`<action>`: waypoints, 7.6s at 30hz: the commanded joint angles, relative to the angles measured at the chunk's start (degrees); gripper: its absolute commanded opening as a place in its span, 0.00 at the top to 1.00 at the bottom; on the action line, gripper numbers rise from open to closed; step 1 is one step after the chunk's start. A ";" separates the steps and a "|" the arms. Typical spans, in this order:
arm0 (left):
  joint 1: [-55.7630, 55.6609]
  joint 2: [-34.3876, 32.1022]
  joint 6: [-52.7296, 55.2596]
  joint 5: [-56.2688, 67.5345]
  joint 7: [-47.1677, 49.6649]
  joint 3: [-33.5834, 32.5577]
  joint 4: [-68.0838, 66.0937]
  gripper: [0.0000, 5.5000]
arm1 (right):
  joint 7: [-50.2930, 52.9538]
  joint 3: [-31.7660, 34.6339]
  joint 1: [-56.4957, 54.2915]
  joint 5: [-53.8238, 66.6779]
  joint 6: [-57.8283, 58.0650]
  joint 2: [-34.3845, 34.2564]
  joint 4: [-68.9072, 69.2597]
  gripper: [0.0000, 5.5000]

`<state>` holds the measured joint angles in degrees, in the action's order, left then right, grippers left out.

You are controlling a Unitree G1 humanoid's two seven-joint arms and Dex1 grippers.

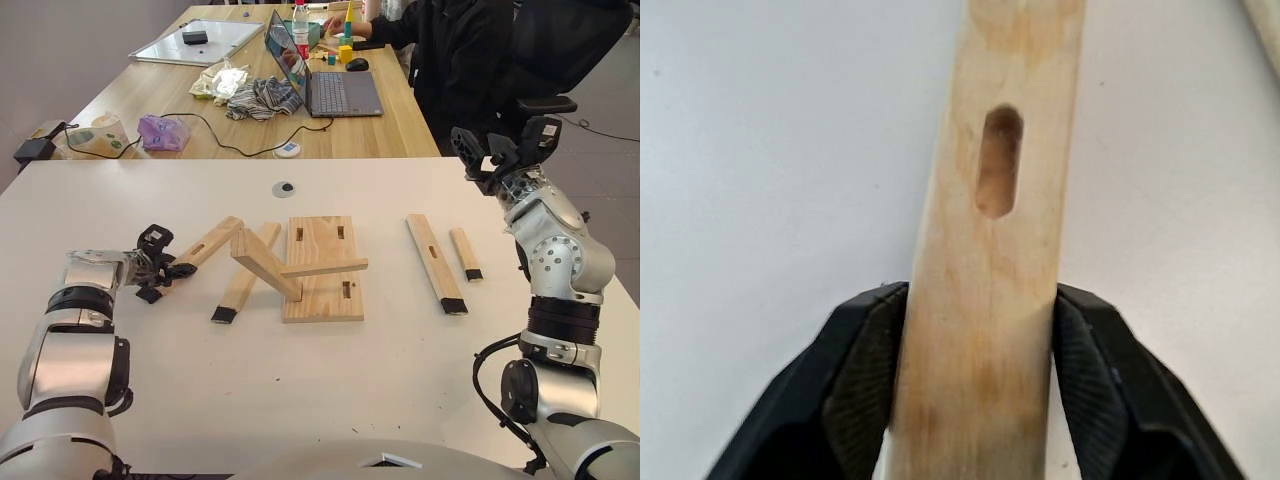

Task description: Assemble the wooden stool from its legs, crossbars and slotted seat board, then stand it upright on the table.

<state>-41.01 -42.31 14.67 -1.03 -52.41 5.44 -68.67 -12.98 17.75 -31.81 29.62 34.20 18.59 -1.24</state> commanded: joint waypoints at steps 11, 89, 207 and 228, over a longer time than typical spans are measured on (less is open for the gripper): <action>-7.43 7.15 10.67 27.19 -6.15 -15.86 39.13 0.63 | -15.98 -2.03 -7.38 20.60 20.23 0.40 2.62 0.24; -11.80 13.40 34.34 48.81 5.44 -20.48 59.81 0.30 | -47.70 -23.36 7.60 3.25 -3.34 10.12 7.76 0.63; 1.21 3.03 37.74 33.14 -0.95 -0.33 77.03 0.30 | -55.92 -68.01 7.70 -29.57 -17.60 20.53 -31.02 0.63; -8.58 1.24 47.63 41.25 -5.51 -1.12 78.51 0.53 | -57.96 -71.79 7.71 -32.84 -19.59 22.93 -31.26 0.63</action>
<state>-38.70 -39.40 53.35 35.81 -55.69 6.19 10.28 -70.97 -31.35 -39.27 24.84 2.34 34.70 -17.78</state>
